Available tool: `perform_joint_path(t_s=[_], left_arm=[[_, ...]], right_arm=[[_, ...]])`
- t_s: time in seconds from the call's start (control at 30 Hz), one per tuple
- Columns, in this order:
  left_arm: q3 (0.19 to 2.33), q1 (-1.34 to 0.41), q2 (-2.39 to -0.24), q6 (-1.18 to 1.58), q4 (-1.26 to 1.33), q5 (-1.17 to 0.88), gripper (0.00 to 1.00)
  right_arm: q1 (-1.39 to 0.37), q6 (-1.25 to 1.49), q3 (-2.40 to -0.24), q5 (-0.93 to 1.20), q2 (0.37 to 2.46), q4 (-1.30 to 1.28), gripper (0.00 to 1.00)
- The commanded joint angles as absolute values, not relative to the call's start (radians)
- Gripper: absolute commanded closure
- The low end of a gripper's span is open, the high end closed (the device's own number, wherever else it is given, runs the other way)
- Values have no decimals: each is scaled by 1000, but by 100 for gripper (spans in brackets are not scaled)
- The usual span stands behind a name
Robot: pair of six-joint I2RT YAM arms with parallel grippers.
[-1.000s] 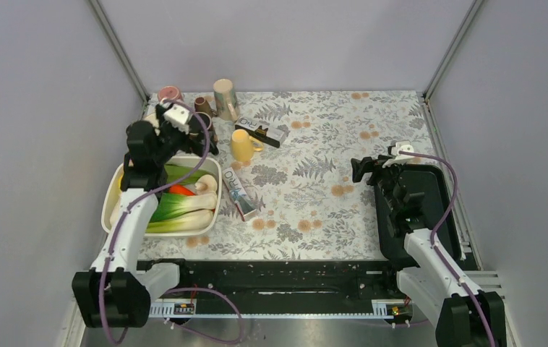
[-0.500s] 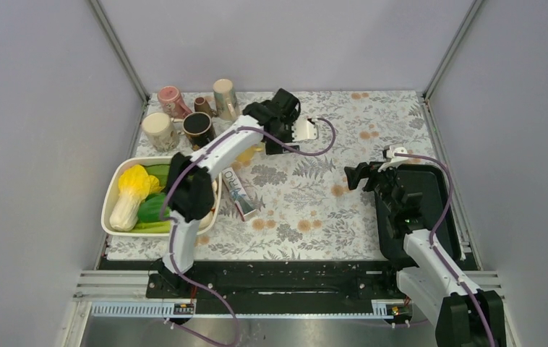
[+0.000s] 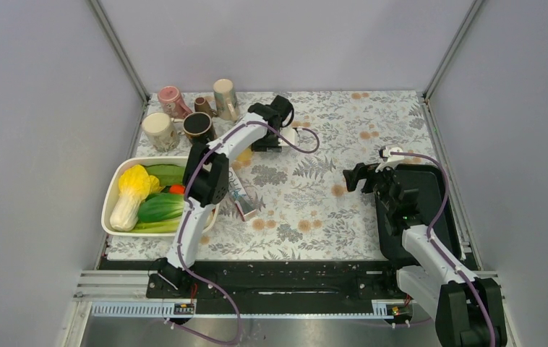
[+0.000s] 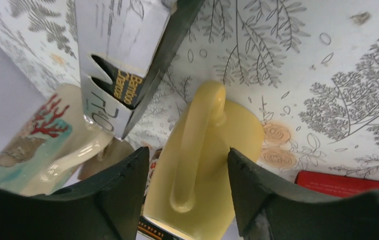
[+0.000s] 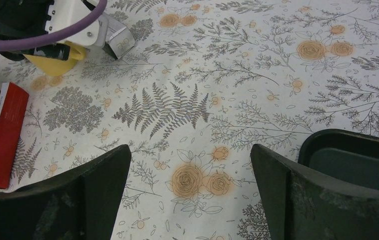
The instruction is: Turn the mug right side up
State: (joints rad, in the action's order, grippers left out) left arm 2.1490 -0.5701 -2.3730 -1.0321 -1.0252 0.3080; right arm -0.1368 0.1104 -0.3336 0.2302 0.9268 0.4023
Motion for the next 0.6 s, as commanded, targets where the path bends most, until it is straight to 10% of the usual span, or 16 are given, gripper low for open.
perform_joint_path(t_s=[0.0,0.4,0.57], left_arm=[[2154,-544,-2381,-1049,-995,357,41],[2046,-543,-2380,-1034,-959,327,97],[2035,-549,-2325,-974,-939,330,100]], right_arm=[[-141,114,-371,228,930,426,1],[-141,115,-374,223,936,414,1],[-141,116,-376,233,930,413,1]])
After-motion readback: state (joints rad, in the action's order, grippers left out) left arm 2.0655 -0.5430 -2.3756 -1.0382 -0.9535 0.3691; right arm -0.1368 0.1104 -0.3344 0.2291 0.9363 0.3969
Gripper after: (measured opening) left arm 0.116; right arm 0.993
